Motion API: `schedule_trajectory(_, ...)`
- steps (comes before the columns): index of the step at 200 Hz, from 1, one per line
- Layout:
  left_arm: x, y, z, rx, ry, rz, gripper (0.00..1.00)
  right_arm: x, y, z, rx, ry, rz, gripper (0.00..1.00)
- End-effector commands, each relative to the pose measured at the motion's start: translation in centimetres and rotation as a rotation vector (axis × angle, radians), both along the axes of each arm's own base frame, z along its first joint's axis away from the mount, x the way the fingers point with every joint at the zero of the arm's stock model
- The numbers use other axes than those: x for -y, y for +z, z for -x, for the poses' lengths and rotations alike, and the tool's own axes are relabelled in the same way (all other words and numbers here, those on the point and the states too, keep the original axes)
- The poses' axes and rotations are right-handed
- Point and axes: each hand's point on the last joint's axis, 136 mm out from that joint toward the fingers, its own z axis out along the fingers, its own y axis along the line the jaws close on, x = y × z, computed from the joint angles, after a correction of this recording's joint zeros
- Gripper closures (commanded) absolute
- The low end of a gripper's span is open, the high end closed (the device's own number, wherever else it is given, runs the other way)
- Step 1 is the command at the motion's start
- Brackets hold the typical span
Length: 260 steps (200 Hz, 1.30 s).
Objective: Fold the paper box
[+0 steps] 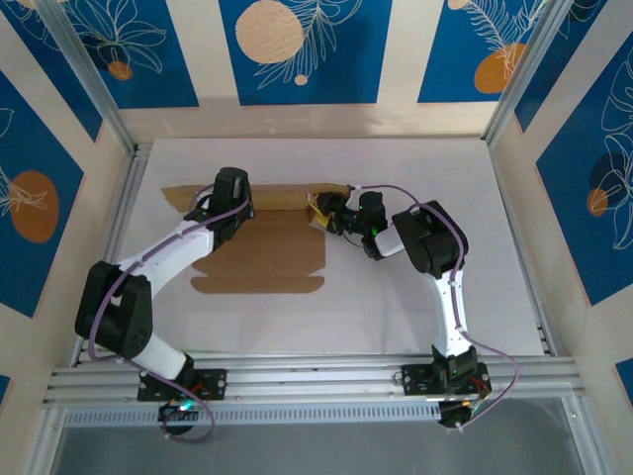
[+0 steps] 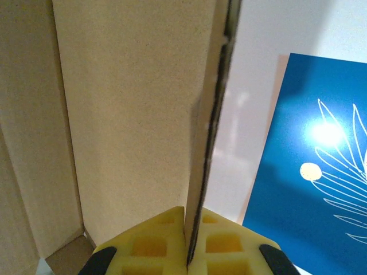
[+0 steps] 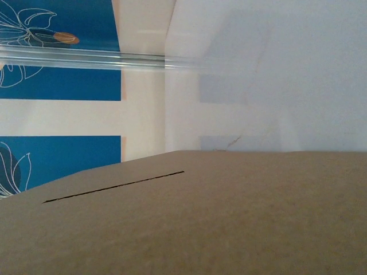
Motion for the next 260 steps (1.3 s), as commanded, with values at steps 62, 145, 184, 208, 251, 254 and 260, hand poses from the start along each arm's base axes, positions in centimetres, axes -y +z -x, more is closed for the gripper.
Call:
schedule_trajectory(62,5.2,-0.7,1.1,-0.051,-0.174,0.13,1.0,-4.4,2.6,1.8,0.021,0.171,-0.127,0.39)
schedule_trajectory(145,4.3,-1.0,1.3,-0.063,-0.149,0.113,1.0,-2.6,1.8,2.0,-0.001,0.122,-0.112,0.37)
schedule_trajectory(184,1.1,-0.6,1.4,-0.077,-0.071,0.035,1.0,1.6,-0.5,3.2,-0.058,0.032,0.173,0.38)
schedule_trajectory(208,0.4,-1.0,1.2,-0.093,-0.043,0.03,1.0,2.9,-1.5,4.3,-0.066,0.036,0.341,0.4)
schedule_trajectory(251,-0.6,-1.3,1.4,-0.105,-0.014,-0.013,1.0,6.3,-0.7,5.3,0.0,-0.031,0.531,0.4)
schedule_trajectory(254,-0.6,-1.2,1.4,-0.102,-0.011,-0.013,1.0,6.5,-0.6,5.4,0.005,-0.033,0.546,0.39)
schedule_trajectory(260,-0.7,-1.3,1.4,-0.104,-0.009,-0.017,1.0,6.9,-0.4,5.5,0.01,-0.044,0.569,0.39)
